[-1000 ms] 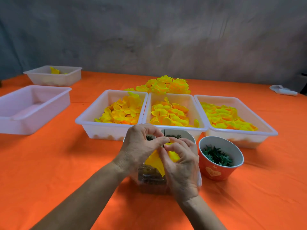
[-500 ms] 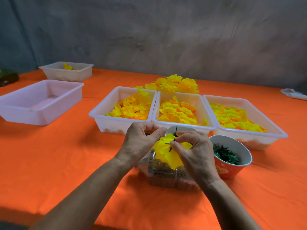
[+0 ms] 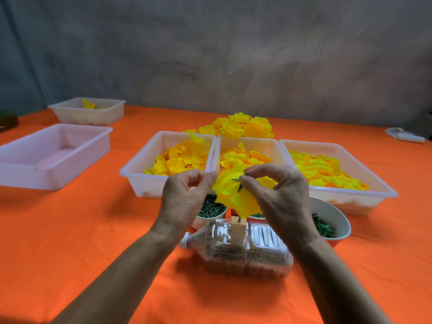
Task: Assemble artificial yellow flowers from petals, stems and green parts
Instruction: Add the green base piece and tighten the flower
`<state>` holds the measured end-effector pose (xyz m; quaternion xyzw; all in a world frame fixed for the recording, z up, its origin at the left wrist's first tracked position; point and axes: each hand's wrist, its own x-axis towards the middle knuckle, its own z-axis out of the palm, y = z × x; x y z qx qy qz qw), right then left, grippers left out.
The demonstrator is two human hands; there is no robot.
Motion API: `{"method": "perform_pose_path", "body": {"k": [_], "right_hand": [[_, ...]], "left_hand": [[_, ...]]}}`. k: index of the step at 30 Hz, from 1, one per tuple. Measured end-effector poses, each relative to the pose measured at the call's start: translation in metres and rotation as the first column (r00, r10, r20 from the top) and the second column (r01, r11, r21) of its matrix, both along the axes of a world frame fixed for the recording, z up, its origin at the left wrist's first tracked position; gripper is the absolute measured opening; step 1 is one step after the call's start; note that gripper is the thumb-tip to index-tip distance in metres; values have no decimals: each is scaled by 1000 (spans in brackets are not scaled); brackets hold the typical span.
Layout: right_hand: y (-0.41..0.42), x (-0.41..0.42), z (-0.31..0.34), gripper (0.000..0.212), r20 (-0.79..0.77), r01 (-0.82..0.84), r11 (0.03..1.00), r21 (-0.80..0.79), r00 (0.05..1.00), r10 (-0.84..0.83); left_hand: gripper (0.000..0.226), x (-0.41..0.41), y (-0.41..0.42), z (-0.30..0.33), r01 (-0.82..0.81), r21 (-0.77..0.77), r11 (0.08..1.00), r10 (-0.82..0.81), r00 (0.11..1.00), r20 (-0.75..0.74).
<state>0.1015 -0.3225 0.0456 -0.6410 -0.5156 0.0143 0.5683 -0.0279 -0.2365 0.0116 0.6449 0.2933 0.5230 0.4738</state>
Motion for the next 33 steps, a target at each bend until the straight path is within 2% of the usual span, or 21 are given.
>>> {"method": "perform_pose_path", "body": {"k": [4,7,11,13,15,16,18,20,22,25,28,30,33], "right_hand": [[5,2,20,5,-5,-17,999,35,1000,17],[10,11,28,7,-159,-67,996,59,984,75],[14,22,31,13,-377,-115,983,142,912,161],[16,31,29,14,-541,-115,978,174,818,193],[19,42,28,7,-696,-132,971,198,679,234],[22,47,27,10,-773,-130,967,218,581,252],[29,58,24,21,-908,-101,962,255,318,274],[32,63,20,15,-955,-97,955,280,76,287],[33,62,13,8,-948,-134,939,317,-64,311],[37,60,1,11,-913,-138,910,392,-182,365],[40,55,-6,20,-882,-155,880,449,-230,410],[42,54,-11,34,-868,-160,868,471,-263,422],[42,53,-16,41,-859,-188,851,490,-272,434]], "left_hand": [[34,2,3,8,-42,0,999,42,998,45],[26,4,7,12,-49,-33,998,51,997,63],[27,9,10,15,-45,14,999,44,999,24],[26,13,12,17,-45,30,999,45,999,22],[24,17,14,19,-37,45,998,36,999,23],[22,19,14,20,-26,51,998,24,999,23],[15,25,16,24,3,57,998,-4,1000,22],[3,32,18,30,46,28,999,-47,999,21],[16,41,22,37,91,-34,995,-91,996,-16],[44,55,25,49,189,-150,970,-205,973,-104],[56,67,23,56,292,-229,929,-320,943,-93],[56,72,22,57,302,-255,919,-327,943,-62],[36,75,25,55,262,-259,930,-285,957,-52]]}}
